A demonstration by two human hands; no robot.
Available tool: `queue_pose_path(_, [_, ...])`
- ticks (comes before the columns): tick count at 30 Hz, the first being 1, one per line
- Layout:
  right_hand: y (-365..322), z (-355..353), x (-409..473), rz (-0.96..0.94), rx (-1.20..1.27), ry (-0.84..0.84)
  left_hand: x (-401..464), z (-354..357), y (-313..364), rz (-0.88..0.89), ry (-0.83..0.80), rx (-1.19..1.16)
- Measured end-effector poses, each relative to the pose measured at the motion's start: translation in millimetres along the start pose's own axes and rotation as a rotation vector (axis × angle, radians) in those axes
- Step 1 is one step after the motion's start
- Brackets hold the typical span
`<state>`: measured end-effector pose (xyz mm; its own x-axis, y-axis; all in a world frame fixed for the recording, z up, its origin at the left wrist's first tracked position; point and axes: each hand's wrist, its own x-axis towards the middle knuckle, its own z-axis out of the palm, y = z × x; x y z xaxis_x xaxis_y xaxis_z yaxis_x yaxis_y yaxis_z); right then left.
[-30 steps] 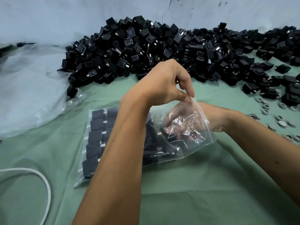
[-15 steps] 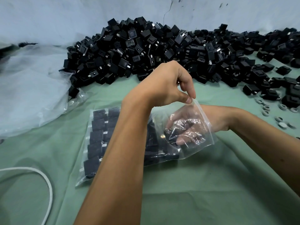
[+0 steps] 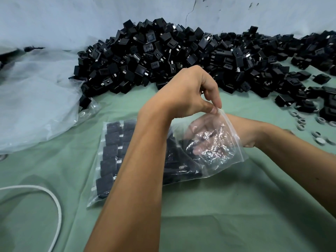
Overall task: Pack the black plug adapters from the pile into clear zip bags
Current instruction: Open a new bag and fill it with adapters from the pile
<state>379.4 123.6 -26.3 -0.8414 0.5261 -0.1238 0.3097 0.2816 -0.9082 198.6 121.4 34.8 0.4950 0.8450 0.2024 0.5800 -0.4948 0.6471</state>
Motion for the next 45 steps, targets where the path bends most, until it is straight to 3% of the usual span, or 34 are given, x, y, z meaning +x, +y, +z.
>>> queue_pose_path(6, [-2.0, 2.5, -1.7, 0.003, -0.049, 0.058, -0.3, 0.5, 0.1, 0.003, 0.003, 0.004])
queue_pose_path(10, [-7.5, 8.4, 0.4, -0.033, 0.046, 0.094, 0.3, -0.4, -0.1, 0.01, 0.002, 0.0])
queue_pose_path(16, [-15.4, 11.8, -0.3, 0.047, 0.198, 0.014, 0.1, -0.3, -0.9, 0.005, 0.002, -0.01])
queue_pose_path(22, [-5.1, 1.7, -0.9, 0.16, 0.1, 0.061, 1.7, 1.0, -0.6, 0.01, -0.003, 0.011])
queue_pose_path(37, [-5.6, 12.4, -1.3, 0.073, 0.051, 0.08, 3.0, 3.7, -1.3, 0.014, -0.022, 0.009])
queue_pose_path(39, [-6.0, -2.8, -7.9, 0.121, -0.072, 0.053, 2.9, 4.7, -1.7, 0.006, -0.028, 0.003])
queue_pose_path(42, [-7.4, -48.0, -28.6, 0.35, -0.161, -0.049, 2.6, 7.1, -5.3, -0.033, -0.042, -0.028])
queue_pose_path(43, [-9.1, -62.0, -33.7, 0.415, -0.145, -0.012, 2.1, 8.9, -6.5, -0.057, -0.063, -0.039])
queue_pose_path(45, [-11.1, -84.1, -28.2, 0.45, -0.211, 0.252, 1.2, 13.1, -8.2, -0.109, -0.136, -0.032])
